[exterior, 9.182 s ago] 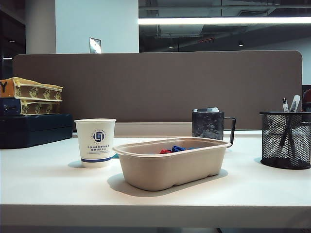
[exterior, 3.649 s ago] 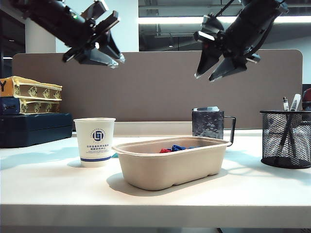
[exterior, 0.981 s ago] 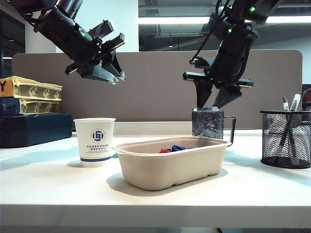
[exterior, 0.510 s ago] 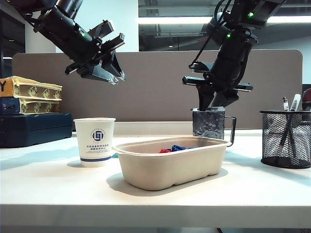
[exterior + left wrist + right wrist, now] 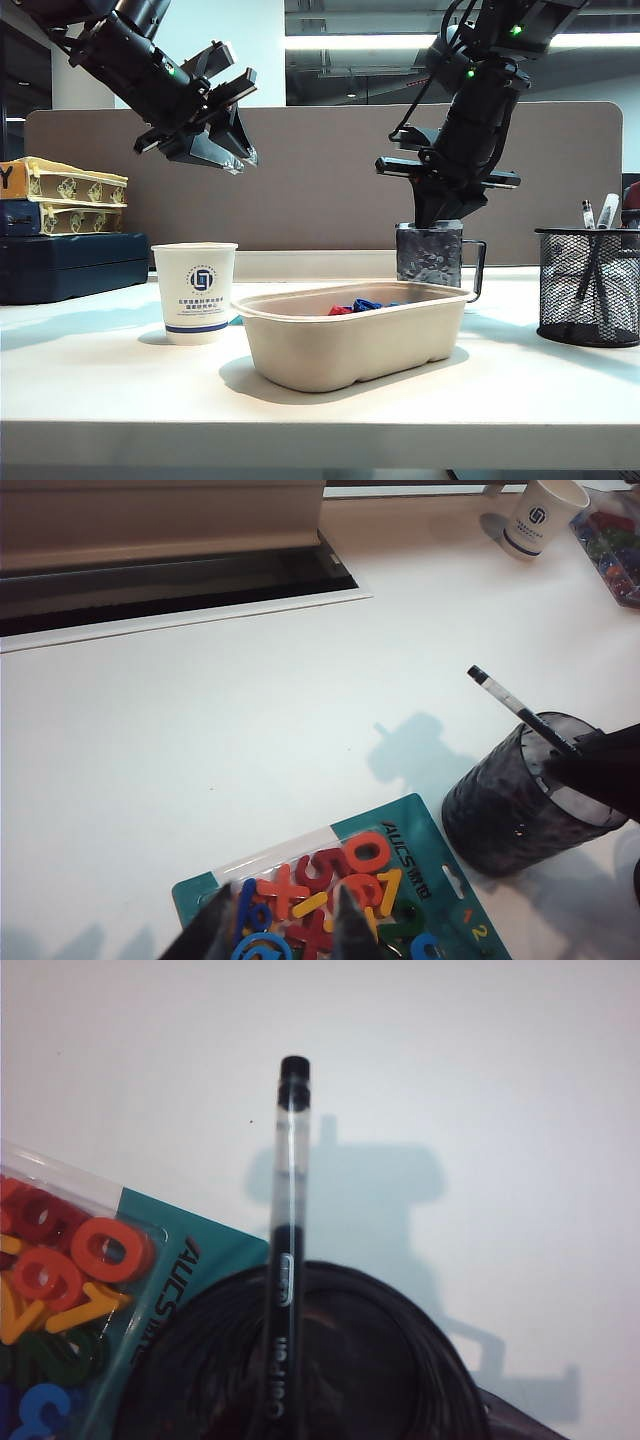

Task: Pick up one pen and put it in the pen container.

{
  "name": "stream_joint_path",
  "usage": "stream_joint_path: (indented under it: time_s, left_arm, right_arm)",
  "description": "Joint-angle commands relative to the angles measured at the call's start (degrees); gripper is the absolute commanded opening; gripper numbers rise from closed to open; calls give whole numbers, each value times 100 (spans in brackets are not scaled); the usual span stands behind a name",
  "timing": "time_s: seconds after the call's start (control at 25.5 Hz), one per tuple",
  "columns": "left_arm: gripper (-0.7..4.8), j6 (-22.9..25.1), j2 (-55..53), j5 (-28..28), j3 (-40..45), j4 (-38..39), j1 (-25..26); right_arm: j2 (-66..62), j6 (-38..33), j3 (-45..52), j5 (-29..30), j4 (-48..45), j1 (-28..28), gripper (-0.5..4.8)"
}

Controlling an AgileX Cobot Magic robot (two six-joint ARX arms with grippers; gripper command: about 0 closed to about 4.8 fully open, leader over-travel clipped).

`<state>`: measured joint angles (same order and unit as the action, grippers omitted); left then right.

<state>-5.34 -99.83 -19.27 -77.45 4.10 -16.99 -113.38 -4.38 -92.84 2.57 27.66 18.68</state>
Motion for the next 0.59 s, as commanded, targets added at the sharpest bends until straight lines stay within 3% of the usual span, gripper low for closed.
stream_joint_path:
  time_s: [0.04,0.59]
  left_arm:
    - [122,44,11,11,-31,-7,7]
    - [122,42,13,2,-31,15,9]
  right_arm:
    - [37,13,-33,-15,-92,0,39]
    - [68,11,-37,-7,-48,-42,25]
